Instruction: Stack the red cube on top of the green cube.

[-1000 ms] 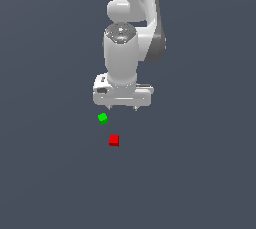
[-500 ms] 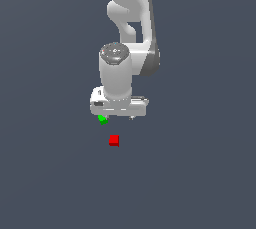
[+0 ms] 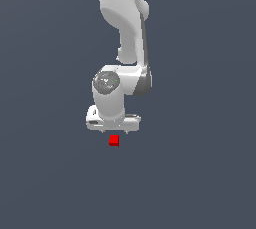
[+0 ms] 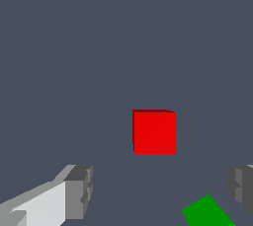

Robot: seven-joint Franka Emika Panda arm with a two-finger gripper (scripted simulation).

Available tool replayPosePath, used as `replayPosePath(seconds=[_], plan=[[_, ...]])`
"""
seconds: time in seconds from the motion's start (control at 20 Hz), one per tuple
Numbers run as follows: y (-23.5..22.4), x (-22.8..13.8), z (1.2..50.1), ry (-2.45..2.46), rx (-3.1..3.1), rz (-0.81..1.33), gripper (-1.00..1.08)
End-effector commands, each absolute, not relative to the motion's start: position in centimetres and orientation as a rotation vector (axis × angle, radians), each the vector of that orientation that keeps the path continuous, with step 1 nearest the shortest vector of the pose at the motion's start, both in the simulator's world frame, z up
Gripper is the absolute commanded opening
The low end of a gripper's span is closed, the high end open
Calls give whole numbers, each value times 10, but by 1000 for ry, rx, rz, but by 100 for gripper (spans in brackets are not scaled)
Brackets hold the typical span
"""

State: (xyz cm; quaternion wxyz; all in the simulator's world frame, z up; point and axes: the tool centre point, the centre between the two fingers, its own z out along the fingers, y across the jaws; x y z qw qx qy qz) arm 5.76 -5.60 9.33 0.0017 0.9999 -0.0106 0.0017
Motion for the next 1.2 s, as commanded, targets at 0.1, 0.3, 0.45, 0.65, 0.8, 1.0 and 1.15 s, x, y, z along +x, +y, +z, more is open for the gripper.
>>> replayPosePath(seconds=[0.1, 0.3, 0.45, 0.65, 0.8, 1.0, 1.15], plan=[[-61, 67, 77, -30, 3141, 2, 100], [-64, 71, 70, -29, 3141, 0, 100], [-64, 72, 70, -29, 3141, 0, 100], [-64, 71, 69, -29, 3141, -1, 100], [-64, 71, 63, -29, 3141, -1, 100], [-64, 71, 44, -29, 3141, -1, 100], [-64, 71, 29, -29, 3141, 0, 100]])
